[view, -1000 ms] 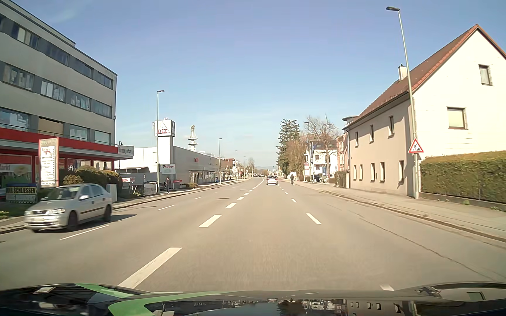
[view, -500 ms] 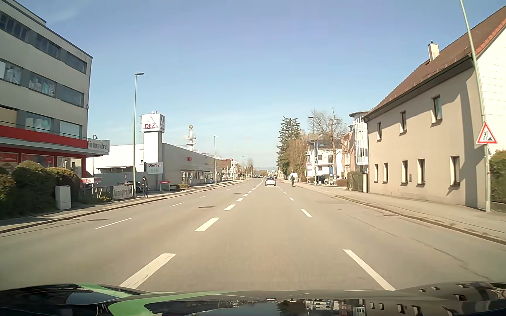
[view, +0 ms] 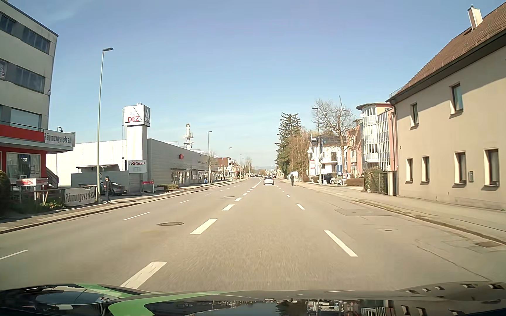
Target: Follow the waypoints while adhering to traffic rules and regulations
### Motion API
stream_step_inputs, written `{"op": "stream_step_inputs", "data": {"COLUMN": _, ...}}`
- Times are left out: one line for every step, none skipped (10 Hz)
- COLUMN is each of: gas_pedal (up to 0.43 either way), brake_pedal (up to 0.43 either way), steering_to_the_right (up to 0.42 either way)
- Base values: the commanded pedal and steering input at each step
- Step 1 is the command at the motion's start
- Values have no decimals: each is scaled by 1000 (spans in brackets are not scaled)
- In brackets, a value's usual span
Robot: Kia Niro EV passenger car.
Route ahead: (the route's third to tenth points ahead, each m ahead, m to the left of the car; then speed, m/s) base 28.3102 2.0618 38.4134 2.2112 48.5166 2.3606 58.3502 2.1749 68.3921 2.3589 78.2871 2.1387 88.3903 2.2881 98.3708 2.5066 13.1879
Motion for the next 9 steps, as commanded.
{"op": "stream_step_inputs", "data": {"gas_pedal": 79, "brake_pedal": 0, "steering_to_the_right": 1}}
{"op": "stream_step_inputs", "data": {"gas_pedal": 79, "brake_pedal": 0, "steering_to_the_right": 1}}
{"op": "stream_step_inputs", "data": {"gas_pedal": 79, "brake_pedal": 0, "steering_to_the_right": 1}}
{"op": "stream_step_inputs", "data": {"gas_pedal": 79, "brake_pedal": 0, "steering_to_the_right": 1}}
{"op": "stream_step_inputs", "data": {"gas_pedal": 79, "brake_pedal": 0, "steering_to_the_right": 1}}
{"op": "stream_step_inputs", "data": {"gas_pedal": 79, "brake_pedal": 0, "steering_to_the_right": 1}}
{"op": "stream_step_inputs", "data": {"gas_pedal": 79, "brake_pedal": 0, "steering_to_the_right": 1}}
{"op": "stream_step_inputs", "data": {"gas_pedal": 79, "brake_pedal": 0, "steering_to_the_right": 1}}
{"op": "stream_step_inputs", "data": {"gas_pedal": 79, "brake_pedal": 0, "steering_to_the_right": 0}}
